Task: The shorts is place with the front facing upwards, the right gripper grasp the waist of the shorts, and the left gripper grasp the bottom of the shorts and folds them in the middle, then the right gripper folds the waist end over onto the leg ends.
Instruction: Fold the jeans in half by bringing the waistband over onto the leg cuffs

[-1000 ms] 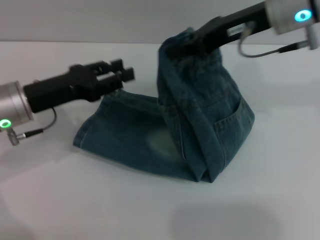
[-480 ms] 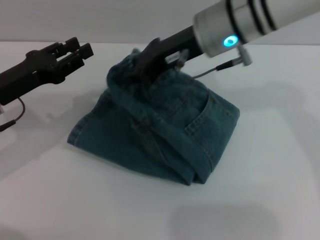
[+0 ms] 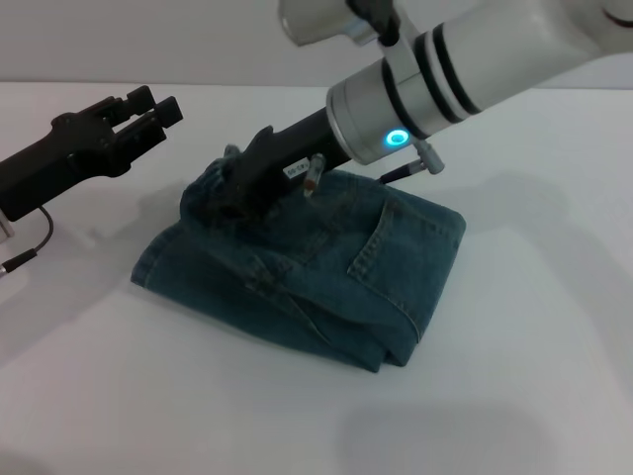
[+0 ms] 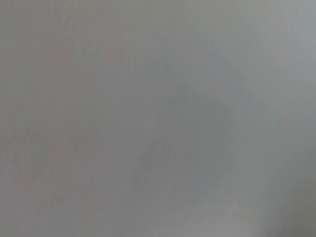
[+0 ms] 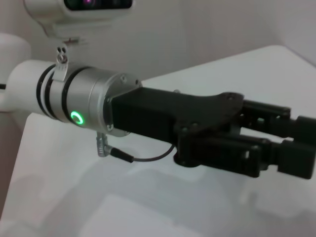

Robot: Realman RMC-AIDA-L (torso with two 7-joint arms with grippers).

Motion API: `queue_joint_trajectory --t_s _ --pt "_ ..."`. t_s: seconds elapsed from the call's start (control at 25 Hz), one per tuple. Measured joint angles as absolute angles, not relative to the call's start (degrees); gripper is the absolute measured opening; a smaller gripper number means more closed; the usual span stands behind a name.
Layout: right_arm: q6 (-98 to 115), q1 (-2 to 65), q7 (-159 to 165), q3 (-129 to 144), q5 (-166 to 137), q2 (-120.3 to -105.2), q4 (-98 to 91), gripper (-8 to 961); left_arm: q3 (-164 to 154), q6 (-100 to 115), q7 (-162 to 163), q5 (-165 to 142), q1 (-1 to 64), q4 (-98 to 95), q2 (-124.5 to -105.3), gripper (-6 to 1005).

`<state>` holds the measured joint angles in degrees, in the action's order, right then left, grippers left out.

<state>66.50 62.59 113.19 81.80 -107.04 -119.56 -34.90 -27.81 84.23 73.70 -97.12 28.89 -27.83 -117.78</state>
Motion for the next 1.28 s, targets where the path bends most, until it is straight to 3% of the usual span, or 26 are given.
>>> queue_joint_trajectory --t_s 0.16,0.4,0.48,1.28 --pt "64.75 63.01 113.21 83.24 -105.72 -119.75 -33.28 46 -27.78 83.41 73.49 -96.82 29.17 -27.63 -117.78 493" --pt "63.93 62.0 111.97 83.89 -104.99 -119.72 -33.76 250 -27.95 83.23 72.89 -96.53 29.45 -27.54 -117.84 493" --pt "63.84 61.98 110.93 84.04 -105.03 -119.69 -33.66 475 -28.16 83.11 72.88 -96.31 29.54 -27.5 -117.85 493" --pt "63.93 61.45 108.1 91.43 -112.54 -119.25 -43.26 510 -27.74 78.01 69.19 -90.56 29.06 -24.6 -117.86 493"
